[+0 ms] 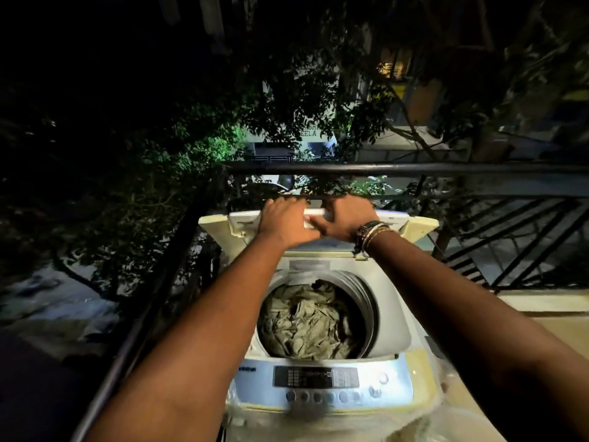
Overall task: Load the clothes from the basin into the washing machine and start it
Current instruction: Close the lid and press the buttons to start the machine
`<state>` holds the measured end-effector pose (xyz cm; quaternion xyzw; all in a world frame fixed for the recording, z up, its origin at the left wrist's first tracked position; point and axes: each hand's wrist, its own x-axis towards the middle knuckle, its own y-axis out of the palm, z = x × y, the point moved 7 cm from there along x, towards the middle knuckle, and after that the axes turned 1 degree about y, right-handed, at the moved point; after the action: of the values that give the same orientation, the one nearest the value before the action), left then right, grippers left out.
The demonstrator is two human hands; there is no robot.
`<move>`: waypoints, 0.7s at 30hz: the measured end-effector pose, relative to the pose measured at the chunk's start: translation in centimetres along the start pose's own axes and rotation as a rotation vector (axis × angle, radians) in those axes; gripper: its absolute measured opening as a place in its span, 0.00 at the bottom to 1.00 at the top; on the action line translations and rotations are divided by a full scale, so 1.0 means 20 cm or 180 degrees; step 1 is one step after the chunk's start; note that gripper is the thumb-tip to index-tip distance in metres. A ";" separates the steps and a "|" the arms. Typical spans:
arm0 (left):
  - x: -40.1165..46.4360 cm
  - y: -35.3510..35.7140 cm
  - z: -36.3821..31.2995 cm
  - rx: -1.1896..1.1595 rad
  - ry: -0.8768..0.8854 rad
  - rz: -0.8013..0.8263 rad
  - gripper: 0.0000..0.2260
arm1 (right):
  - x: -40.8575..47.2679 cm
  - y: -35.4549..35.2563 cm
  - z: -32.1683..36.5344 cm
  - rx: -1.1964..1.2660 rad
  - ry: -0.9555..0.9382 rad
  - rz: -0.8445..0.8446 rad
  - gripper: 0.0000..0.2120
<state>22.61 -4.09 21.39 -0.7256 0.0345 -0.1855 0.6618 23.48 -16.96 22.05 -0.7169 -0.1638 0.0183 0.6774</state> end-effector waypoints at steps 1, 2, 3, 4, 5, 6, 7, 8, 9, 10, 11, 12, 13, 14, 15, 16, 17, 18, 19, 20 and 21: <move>-0.07 0.01 -0.03 0.0047 -0.0034 0.0122 0.23 | -0.07 0.02 0.01 -0.0023 -0.0046 0.0164 0.37; -0.14 0.04 -0.06 0.0062 -0.0055 0.0316 0.23 | -0.15 0.06 0.03 -0.0021 -0.0102 0.0353 0.35; -0.23 0.09 -0.10 0.0055 -0.0069 0.0585 0.25 | -0.24 0.10 0.05 0.0002 -0.0198 0.0536 0.33; -0.31 0.15 -0.13 0.0032 -0.0071 0.0898 0.27 | -0.34 0.16 0.09 0.0020 -0.0294 0.0694 0.32; -0.41 0.23 -0.18 0.0001 -0.0077 0.1223 0.28 | -0.45 0.24 0.13 0.0079 -0.0352 0.0855 0.31; -0.52 0.31 -0.21 -0.0072 -0.0124 0.1482 0.28 | -0.57 0.32 0.16 0.0167 -0.0341 0.1026 0.30; -0.63 0.40 -0.23 -0.0193 -0.0222 0.1638 0.26 | -0.68 0.42 0.20 0.0320 -0.0276 0.1178 0.30; -0.74 0.48 -0.24 -0.0322 -0.0330 0.1696 0.24 | -0.78 0.51 0.22 0.0475 -0.0184 0.1295 0.29; -0.83 0.55 -0.24 -0.0400 -0.0418 0.1668 0.24 | -0.86 0.59 0.25 0.0591 -0.0127 0.1375 0.29; -0.91 0.62 -0.25 -0.0419 -0.0408 0.1633 0.27 | -0.93 0.66 0.27 0.0648 -0.0088 0.1458 0.28; -0.97 0.68 -0.27 -0.0388 -0.0355 0.1625 0.31 | -0.98 0.70 0.28 0.0677 -0.0084 0.1515 0.28; -1.00 0.72 -0.28 -0.0352 -0.0315 0.1627 0.36 | -1.01 0.73 0.29 0.0684 -0.0081 0.1556 0.29; -1.02 0.76 -0.28 -0.0335 -0.0326 0.1625 0.37 | -1.03 0.76 0.29 0.0690 -0.0089 0.1584 0.29; -1.02 0.78 -0.28 -0.0347 -0.0356 0.1585 0.36 | -1.04 0.77 0.30 0.0713 -0.0084 0.1574 0.28; -1.02 0.80 -0.27 -0.0391 -0.0380 0.1567 0.34 | -1.04 0.79 0.30 0.0750 -0.0093 0.1543 0.26; -1.02 0.83 -0.27 -0.0435 -0.0369 0.1547 0.32 | -1.04 0.81 0.31 0.0782 -0.0096 0.1512 0.24; -1.03 0.87 -0.26 -0.0458 -0.0345 0.1571 0.32 | -1.05 0.85 0.31 0.0829 -0.0092 0.1477 0.23; -1.05 0.90 -0.26 -0.0462 -0.0321 0.1594 0.32 | -1.07 0.89 0.32 0.0863 -0.0065 0.1464 0.23; -1.07 0.92 -0.26 -0.0447 -0.0293 0.1592 0.34 | -1.09 0.92 0.33 0.0876 -0.0036 0.1430 0.23; -1.10 0.96 -0.26 -0.0428 -0.0275 0.1580 0.35 | -1.11 0.97 0.34 0.0886 -0.0022 0.1415 0.24; -1.12 0.99 -0.26 -0.0412 -0.0243 0.1532 0.37 | -1.12 1.00 0.35 0.0894 -0.0027 0.1423 0.24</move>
<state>3.99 -4.87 -2.65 -0.7438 0.1930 0.0076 0.6399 4.82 -16.65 -2.52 -0.6341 -0.0001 0.1931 0.7487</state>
